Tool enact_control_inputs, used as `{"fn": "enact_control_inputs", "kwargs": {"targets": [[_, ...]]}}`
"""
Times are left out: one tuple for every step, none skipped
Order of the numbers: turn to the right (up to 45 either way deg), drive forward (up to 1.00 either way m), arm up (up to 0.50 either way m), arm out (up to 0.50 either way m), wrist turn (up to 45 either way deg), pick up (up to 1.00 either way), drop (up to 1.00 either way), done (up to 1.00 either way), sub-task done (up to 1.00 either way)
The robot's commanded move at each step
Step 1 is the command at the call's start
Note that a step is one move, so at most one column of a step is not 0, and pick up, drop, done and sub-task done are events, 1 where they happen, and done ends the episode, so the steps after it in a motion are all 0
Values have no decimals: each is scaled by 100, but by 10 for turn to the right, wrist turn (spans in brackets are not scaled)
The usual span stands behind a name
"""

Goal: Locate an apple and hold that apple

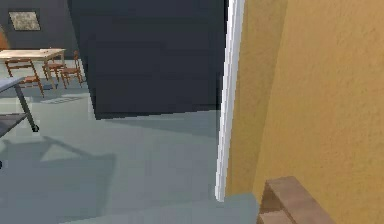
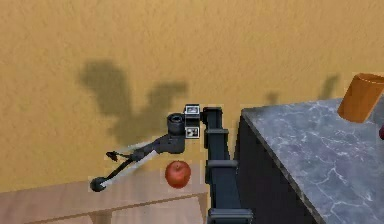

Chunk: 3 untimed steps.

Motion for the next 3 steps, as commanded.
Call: {"fn": "enact_control_inputs", "kwargs": {"targets": [[0,0,0,0,450,0,0,0,0],[0,0,0,0,360,0,0,0,0],[0,0,-30,0,0,0,0,0,0]]}}
